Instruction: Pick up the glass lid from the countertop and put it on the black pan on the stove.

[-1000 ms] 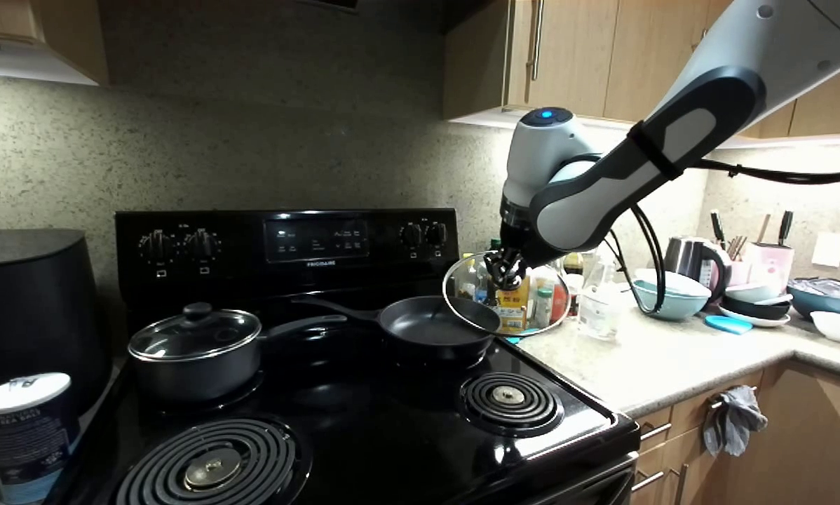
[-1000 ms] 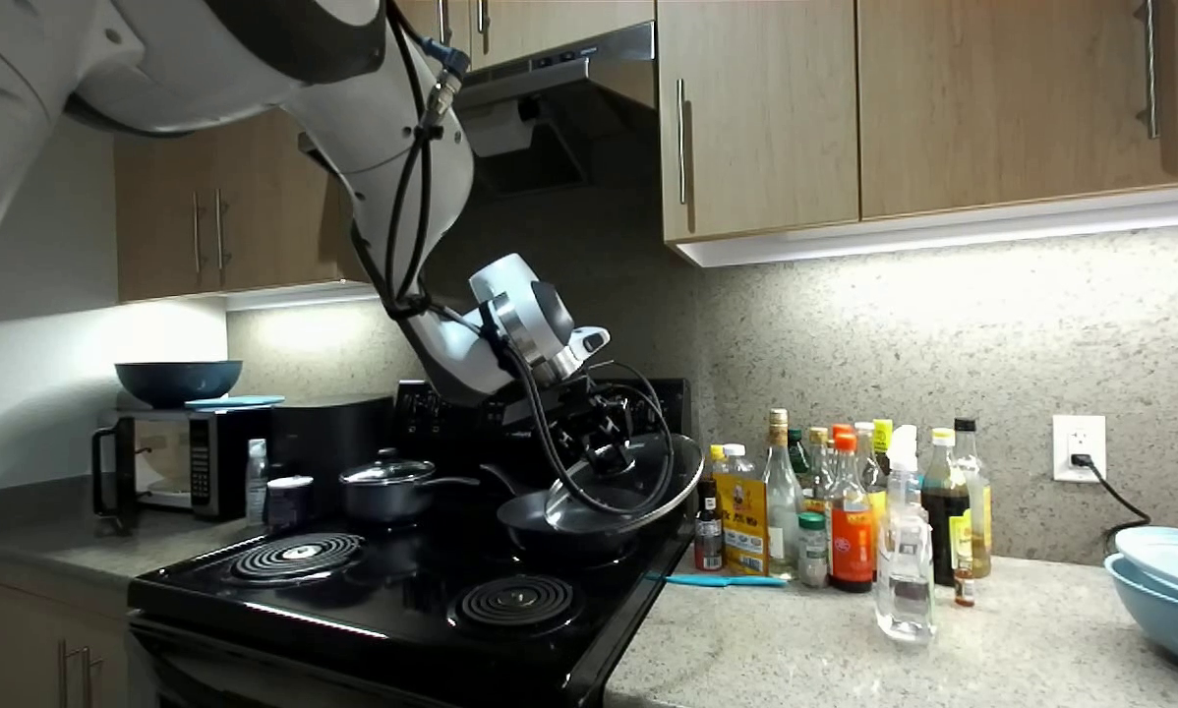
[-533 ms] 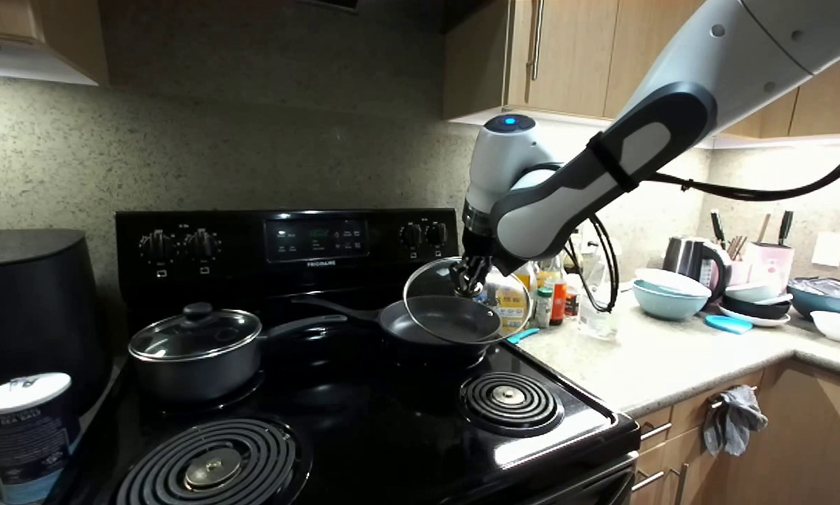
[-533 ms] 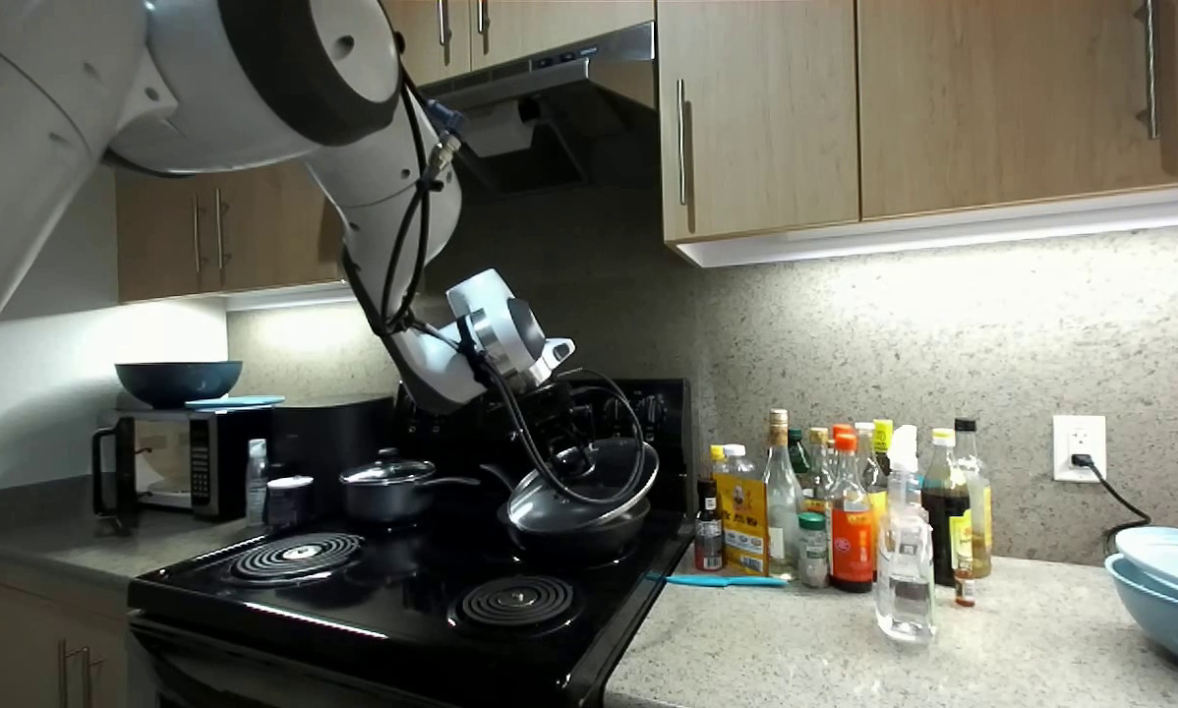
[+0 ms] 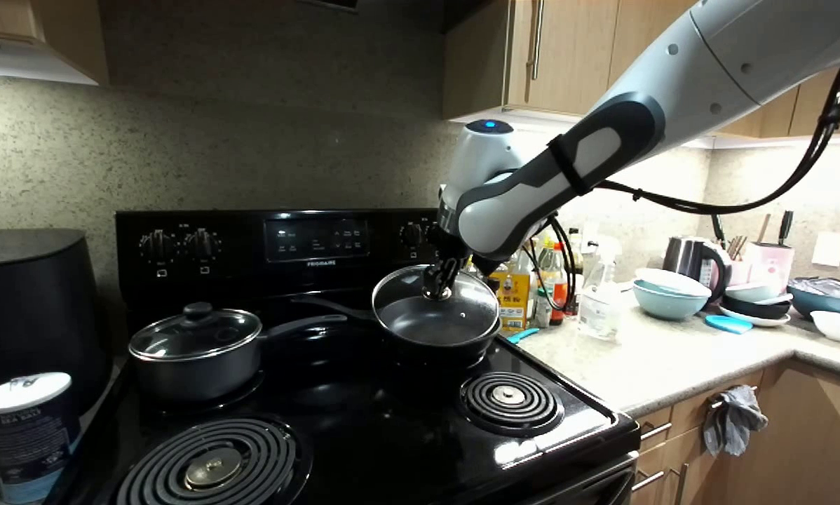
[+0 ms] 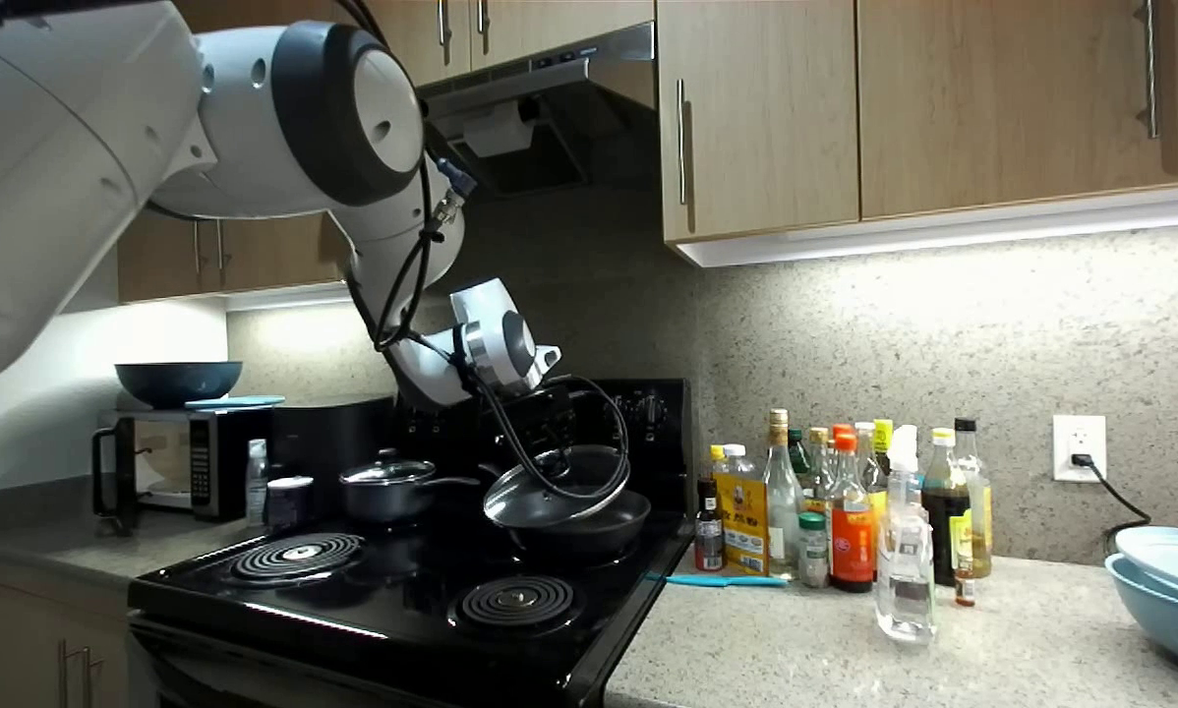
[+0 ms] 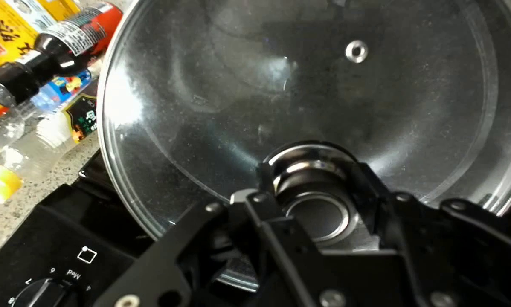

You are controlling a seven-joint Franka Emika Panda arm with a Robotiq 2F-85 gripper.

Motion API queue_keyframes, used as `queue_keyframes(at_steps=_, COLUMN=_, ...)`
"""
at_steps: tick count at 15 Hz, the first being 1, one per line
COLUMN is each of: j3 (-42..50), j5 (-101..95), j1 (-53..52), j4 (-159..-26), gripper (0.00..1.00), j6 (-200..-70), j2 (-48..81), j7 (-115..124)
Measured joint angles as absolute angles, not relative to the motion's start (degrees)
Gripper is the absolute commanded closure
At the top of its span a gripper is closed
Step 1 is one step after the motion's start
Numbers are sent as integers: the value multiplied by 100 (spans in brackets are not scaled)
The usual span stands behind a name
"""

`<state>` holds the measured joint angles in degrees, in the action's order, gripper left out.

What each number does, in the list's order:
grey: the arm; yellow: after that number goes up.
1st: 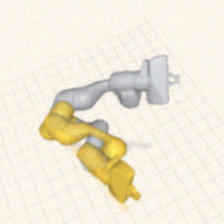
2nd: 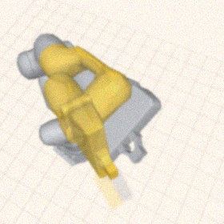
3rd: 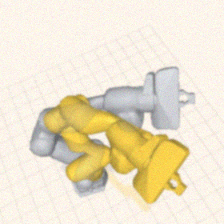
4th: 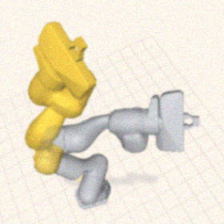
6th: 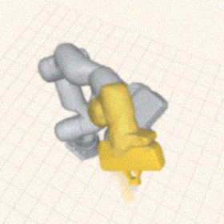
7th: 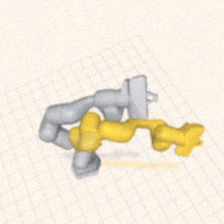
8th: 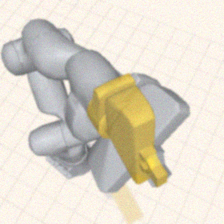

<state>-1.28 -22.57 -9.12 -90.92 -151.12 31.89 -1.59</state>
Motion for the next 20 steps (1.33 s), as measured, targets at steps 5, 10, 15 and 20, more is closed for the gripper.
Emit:
queue_keyframes(at_steps=5, j3=-115, j5=-2216, j1=-905, j4=-9047, gripper=77, j6=-15070, j2=3304, j7=-189)
queue_keyframes(at_steps=10, j3=-107, j5=-1716, j1=-809, j4=-9041, gripper=77, j6=-14943, j2=3337, j7=-189)
queue_keyframes(at_steps=15, j3=-64, j5=-1612, j1=-805, j4=-9042, gripper=77, j6=-14837, j2=3178, j7=-99)
queue_keyframes(at_steps=20, j3=-18, j5=-1617, j1=-1014, j4=-9019, gripper=77, j6=-14359, j2=2827, j7=85)
